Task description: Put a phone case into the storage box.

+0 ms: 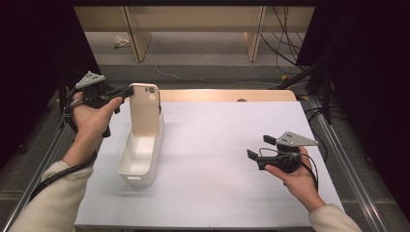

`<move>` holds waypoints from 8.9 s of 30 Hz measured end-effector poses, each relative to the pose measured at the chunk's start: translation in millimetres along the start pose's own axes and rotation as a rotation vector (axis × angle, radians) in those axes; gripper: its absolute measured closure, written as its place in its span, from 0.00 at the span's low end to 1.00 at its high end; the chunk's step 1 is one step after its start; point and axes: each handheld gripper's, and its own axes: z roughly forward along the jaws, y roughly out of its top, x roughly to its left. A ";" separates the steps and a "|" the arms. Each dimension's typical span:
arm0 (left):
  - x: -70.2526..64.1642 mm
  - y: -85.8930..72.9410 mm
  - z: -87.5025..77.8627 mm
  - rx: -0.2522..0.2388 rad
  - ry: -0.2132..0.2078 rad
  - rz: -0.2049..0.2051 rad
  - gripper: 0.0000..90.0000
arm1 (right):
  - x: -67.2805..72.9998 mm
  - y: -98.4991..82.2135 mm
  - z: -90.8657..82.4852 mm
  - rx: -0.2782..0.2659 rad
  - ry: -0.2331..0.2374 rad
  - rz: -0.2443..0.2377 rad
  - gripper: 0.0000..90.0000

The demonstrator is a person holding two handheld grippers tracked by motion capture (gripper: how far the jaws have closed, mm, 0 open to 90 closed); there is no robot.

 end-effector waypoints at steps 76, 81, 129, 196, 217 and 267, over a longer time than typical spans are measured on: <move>23.9 -2.2 31.1 0.031 0.062 0.042 0.93 | -3.2 -2.5 -6.4 -0.011 -0.005 0.014 0.18; 24.4 -2.3 33.9 0.033 0.065 0.040 0.93 | -3.3 -2.5 -6.4 -0.008 -0.005 0.014 0.18; 43.7 -38.6 71.6 0.096 0.120 0.034 0.92 | -4.1 -2.9 -6.2 -0.009 -0.006 0.016 0.18; 3.2 -54.2 28.3 0.160 0.064 0.056 0.17 | -4.3 -3.2 -5.8 -0.009 -0.004 0.021 0.18; -24.4 -79.9 -5.8 0.132 -0.033 0.080 0.06 | -4.0 -2.9 -6.2 -0.012 -0.007 0.020 0.18; -64.1 -144.8 -55.7 0.099 -0.150 0.169 0.05 | -3.0 -2.9 -6.3 -0.011 0.001 0.021 0.18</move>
